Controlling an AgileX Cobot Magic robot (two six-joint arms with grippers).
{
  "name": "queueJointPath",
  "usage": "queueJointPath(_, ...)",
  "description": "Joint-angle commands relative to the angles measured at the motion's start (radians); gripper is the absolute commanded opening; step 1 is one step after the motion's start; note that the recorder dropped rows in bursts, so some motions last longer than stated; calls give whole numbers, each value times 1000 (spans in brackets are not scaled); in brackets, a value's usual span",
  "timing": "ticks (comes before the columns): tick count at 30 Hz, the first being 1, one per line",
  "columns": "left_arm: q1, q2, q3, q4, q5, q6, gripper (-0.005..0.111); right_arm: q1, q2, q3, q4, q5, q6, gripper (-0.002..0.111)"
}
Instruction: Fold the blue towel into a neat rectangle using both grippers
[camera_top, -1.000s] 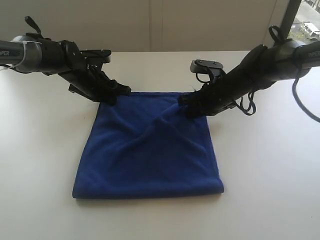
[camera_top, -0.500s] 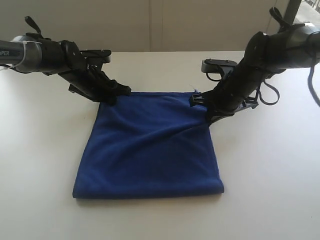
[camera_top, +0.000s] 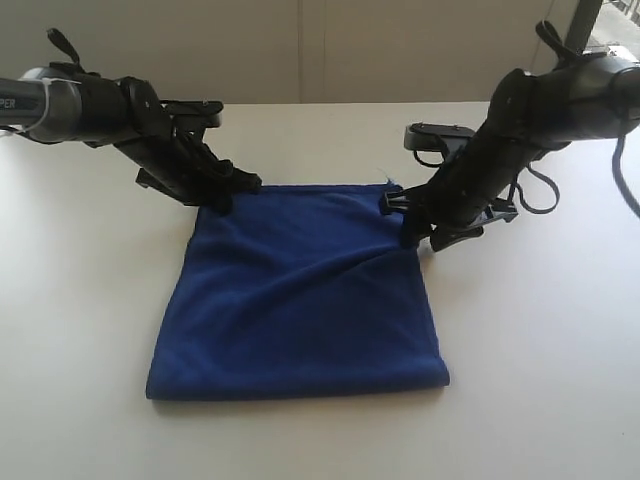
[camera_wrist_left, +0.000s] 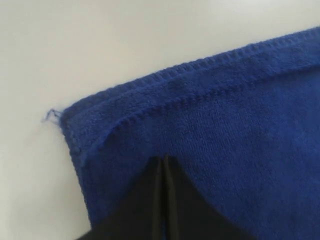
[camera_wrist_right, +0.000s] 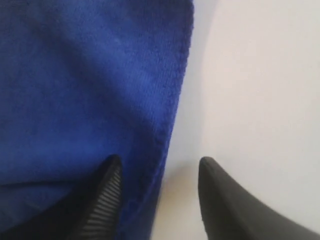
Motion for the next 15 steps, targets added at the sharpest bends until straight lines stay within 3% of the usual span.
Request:
queueJointPath(1, 0, -71, 9, 1, 73, -7, 0, -5, -79, 9, -12, 56, -6, 47)
queueJointPath(8, 0, -156, 59, 1, 88, -13, 0, -2, -216, 170, 4, -39, -6, 46)
queueJointPath(15, -41, -166, 148, -25, 78, 7, 0, 1, -253, 282, 179, -58, -155, 27)
